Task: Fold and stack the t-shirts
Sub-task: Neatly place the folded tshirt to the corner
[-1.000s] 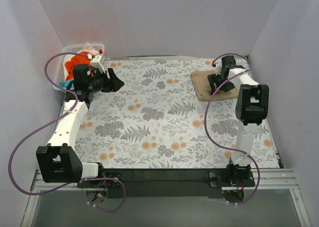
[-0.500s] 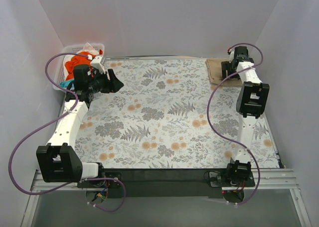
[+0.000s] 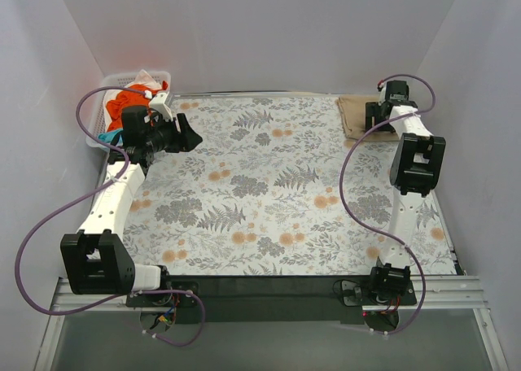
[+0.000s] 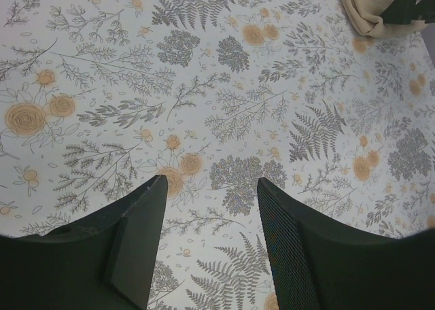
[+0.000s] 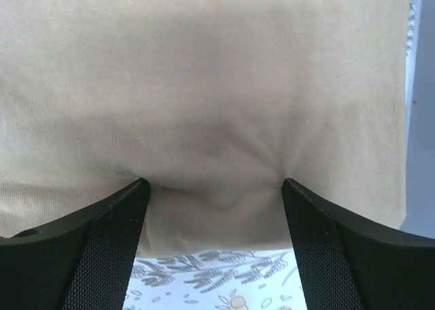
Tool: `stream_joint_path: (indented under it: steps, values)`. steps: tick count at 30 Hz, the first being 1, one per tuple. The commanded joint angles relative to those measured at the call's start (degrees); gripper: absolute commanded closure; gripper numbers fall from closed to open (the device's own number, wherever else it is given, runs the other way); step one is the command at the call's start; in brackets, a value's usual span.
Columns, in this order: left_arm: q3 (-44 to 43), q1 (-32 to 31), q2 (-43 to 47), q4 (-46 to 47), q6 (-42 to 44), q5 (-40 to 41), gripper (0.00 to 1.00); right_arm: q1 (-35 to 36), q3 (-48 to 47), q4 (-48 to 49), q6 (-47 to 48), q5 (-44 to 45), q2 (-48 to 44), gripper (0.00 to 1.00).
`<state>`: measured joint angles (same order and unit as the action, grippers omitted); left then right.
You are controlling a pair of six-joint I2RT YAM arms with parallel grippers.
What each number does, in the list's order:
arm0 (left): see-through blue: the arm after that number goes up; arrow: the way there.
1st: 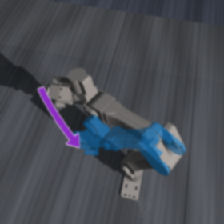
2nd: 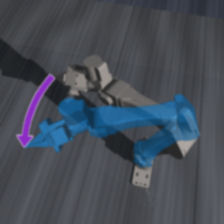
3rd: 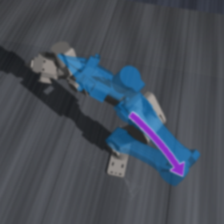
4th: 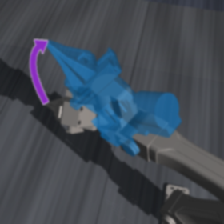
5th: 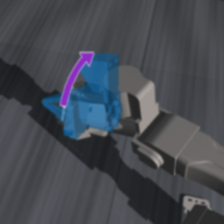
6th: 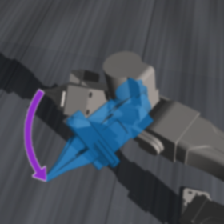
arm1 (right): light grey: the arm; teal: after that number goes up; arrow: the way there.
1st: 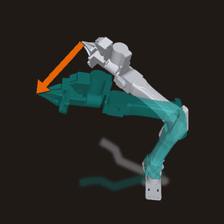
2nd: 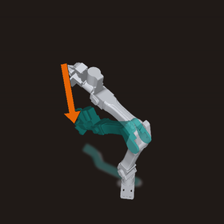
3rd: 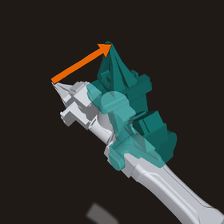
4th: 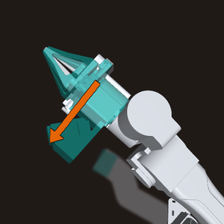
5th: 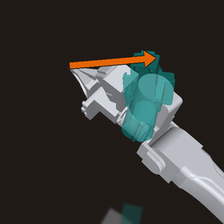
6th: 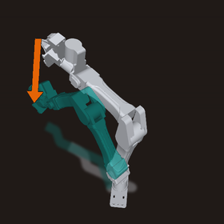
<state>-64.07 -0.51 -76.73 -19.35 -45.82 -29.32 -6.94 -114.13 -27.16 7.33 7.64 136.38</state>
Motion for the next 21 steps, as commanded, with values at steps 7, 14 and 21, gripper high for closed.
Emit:
stream_joint_path:
  steps: [7, 14, 21]
  values:
    - [-0.26, 0.07, 1.32, -0.42, 0.74, 0.23, 0.48, -2.82, 9.97, -3.43, 1.28, 5.55, -4.80, 0.29]
    - [-1.05, 0.16, 0.26, -0.33, 0.21, -0.39, 0.48, -2.73, 12.61, -3.43, -0.74, 1.77, -7.70, 0.30]
    - [-1.32, 0.16, 0.35, -0.33, -0.32, -0.74, 0.48, -2.20, 15.86, -3.69, -4.08, -0.60, -10.16, 0.30]
